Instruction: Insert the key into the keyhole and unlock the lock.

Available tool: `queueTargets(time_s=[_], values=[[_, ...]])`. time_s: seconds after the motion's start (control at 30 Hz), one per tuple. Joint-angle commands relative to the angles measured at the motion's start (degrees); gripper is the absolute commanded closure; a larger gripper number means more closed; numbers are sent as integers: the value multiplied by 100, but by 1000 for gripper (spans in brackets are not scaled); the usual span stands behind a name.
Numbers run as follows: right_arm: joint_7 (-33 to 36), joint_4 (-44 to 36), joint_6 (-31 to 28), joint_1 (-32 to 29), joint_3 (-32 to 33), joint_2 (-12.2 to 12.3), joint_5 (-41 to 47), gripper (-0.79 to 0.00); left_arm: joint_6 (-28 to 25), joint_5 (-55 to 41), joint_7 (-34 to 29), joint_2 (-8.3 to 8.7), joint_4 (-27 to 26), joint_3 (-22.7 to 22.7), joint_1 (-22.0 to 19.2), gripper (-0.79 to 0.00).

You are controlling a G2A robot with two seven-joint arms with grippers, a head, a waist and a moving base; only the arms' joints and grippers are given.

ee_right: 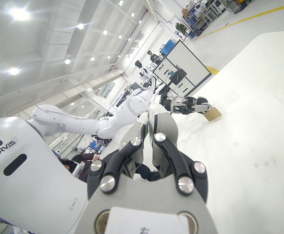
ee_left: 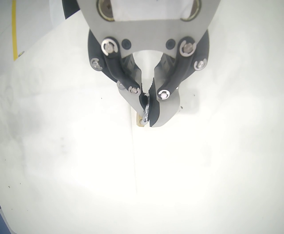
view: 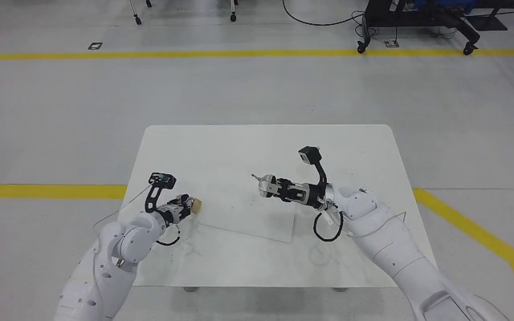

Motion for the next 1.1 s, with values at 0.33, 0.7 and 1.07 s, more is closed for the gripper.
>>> queueTargets(time_s=[0.33, 0.7, 1.07], values=[[0, 0, 0, 0, 0, 0, 0, 0, -1602, -3997, 1012, -177, 59, -286, 188, 0], [0, 0, 0, 0, 0, 0, 0, 0, -1980, -6067, 425, -306, 655, 6, -48, 0], [-967, -269, 550, -91, 5, -84, -717, 0, -2276, -4782, 1317, -326, 156, 159, 190, 0]])
